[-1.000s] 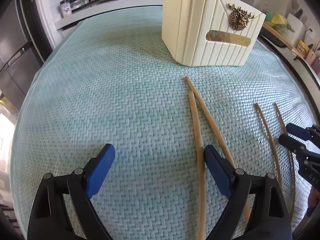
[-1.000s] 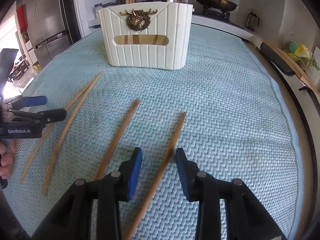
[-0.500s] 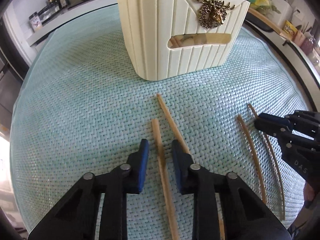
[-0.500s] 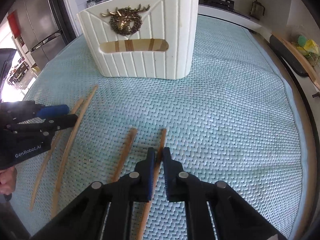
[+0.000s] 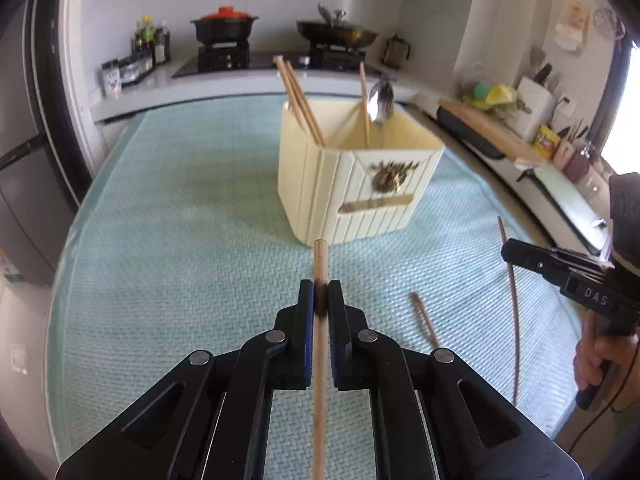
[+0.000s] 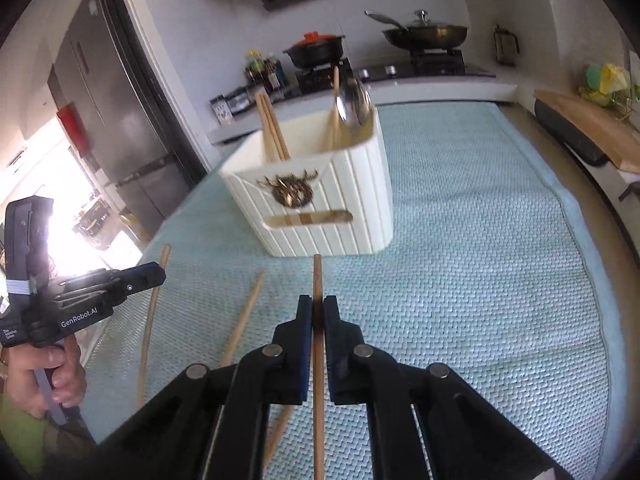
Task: Organize utensils
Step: 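Carry the chopstick in the left tool above the holder while the right tool carries its chopstick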
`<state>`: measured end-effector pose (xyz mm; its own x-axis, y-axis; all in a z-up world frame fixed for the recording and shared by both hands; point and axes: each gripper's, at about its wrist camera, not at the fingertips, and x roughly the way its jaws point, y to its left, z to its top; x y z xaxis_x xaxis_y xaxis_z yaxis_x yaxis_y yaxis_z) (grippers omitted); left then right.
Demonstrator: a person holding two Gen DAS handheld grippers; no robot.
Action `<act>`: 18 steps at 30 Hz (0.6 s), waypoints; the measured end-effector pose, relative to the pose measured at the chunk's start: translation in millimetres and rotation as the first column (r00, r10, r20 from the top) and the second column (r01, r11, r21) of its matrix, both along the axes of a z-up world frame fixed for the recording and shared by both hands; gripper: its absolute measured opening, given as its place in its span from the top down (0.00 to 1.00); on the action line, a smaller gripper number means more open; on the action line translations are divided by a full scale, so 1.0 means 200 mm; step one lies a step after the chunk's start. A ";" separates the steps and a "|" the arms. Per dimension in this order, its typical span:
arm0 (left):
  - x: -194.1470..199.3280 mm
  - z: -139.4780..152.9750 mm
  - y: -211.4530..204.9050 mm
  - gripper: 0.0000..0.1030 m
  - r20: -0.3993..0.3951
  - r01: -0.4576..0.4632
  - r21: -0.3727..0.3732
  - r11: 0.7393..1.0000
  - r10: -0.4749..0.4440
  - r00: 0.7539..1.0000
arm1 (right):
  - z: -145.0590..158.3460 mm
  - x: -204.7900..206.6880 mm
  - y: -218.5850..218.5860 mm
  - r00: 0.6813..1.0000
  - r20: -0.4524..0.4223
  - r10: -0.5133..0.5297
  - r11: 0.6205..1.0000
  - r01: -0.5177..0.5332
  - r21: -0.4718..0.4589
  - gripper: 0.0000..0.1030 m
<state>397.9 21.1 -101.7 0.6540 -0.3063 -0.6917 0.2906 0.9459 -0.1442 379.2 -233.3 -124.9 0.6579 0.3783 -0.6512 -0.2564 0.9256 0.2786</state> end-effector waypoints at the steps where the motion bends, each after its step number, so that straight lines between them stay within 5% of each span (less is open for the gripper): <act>1: -0.06 0.06 -0.01 0.95 0.029 0.000 -0.014 1.000 0.001 1.000 | 0.06 -0.04 0.00 0.999 0.033 0.005 1.000 -0.005 0.014 0.94; 8: -0.36 0.36 0.08 0.96 0.204 0.011 -0.079 0.997 0.005 0.979 | 0.39 -0.31 -0.02 0.969 0.246 0.014 0.999 -0.026 0.046 0.94; 18: -0.49 0.50 0.08 0.96 0.319 0.010 -0.141 0.990 0.035 0.947 | 0.55 -0.52 0.06 0.920 0.393 0.008 1.000 0.003 -0.026 0.94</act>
<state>300.2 37.1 -2.3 0.8380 -0.3746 -0.3968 0.3312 0.9271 -0.1756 275.6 -220.7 -13.9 0.8619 0.3667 -0.3501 -0.3426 0.9303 0.1309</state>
